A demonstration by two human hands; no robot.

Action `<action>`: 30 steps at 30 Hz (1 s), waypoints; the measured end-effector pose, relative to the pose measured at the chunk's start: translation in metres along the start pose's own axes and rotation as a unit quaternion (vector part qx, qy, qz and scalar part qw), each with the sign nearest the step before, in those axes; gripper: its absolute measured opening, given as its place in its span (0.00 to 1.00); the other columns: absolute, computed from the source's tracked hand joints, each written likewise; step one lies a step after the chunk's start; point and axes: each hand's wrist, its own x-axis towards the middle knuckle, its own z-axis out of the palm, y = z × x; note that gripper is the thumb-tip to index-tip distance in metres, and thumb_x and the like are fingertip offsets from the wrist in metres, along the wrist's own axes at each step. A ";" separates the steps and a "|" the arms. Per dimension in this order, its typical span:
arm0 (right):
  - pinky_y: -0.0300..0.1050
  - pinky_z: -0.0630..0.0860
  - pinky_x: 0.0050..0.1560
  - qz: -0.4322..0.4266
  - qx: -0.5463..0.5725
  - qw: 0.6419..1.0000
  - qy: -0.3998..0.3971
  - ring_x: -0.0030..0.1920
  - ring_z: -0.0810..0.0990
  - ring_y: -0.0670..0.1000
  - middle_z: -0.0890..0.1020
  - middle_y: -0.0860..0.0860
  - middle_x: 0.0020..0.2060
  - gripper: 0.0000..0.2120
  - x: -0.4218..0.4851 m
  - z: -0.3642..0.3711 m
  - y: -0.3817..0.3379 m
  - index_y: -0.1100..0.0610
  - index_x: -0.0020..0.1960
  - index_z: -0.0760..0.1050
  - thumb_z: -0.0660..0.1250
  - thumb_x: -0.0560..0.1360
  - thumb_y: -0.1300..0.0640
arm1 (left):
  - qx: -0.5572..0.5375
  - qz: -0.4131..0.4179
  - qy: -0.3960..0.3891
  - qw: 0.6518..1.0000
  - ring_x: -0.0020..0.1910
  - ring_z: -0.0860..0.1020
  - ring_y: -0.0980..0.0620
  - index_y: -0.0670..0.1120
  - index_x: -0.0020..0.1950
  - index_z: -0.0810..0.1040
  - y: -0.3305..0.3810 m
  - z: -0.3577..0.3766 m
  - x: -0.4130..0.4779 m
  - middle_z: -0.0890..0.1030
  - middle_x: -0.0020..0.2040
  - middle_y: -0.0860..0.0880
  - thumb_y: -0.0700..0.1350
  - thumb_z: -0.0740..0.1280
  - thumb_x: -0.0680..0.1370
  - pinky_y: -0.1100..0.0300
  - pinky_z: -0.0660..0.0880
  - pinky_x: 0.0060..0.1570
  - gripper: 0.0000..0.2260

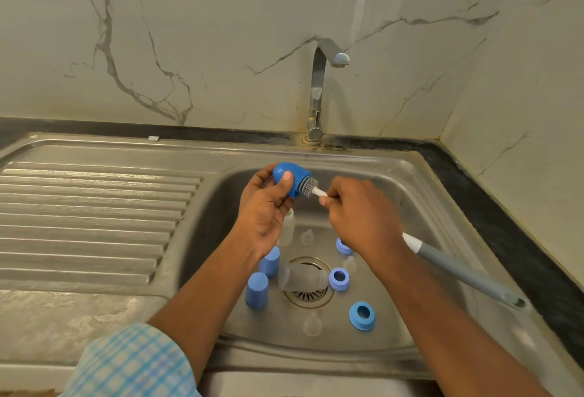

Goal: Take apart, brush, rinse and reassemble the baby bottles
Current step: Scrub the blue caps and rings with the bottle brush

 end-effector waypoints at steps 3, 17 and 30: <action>0.44 0.65 0.31 -0.020 -0.013 0.998 -0.066 0.33 0.73 0.50 0.75 0.49 0.34 0.11 0.002 -0.003 0.002 0.52 0.46 0.75 0.60 0.82 0.48 | -0.011 0.006 0.006 1.000 0.58 0.81 0.41 0.41 0.65 0.74 0.003 -0.002 0.001 0.79 0.61 0.38 0.40 0.71 0.69 0.55 0.81 0.53 0.25; 0.47 0.73 0.44 -0.015 -0.015 1.000 0.010 0.45 0.78 0.51 0.79 0.45 0.44 0.06 0.001 0.000 0.010 0.48 0.53 0.75 0.66 0.78 0.48 | 0.017 -0.046 -0.024 0.999 0.52 0.81 0.47 0.45 0.62 0.72 -0.008 0.004 -0.008 0.79 0.59 0.40 0.48 0.69 0.76 0.55 0.80 0.54 0.17; 0.45 0.65 0.33 -0.081 -0.004 0.997 -0.009 0.35 0.75 0.50 0.75 0.46 0.32 0.07 0.001 -0.001 0.009 0.50 0.51 0.77 0.63 0.80 0.48 | -0.067 -0.013 0.013 0.998 0.49 0.84 0.47 0.44 0.66 0.70 0.006 -0.004 0.002 0.81 0.55 0.42 0.44 0.73 0.68 0.53 0.83 0.49 0.28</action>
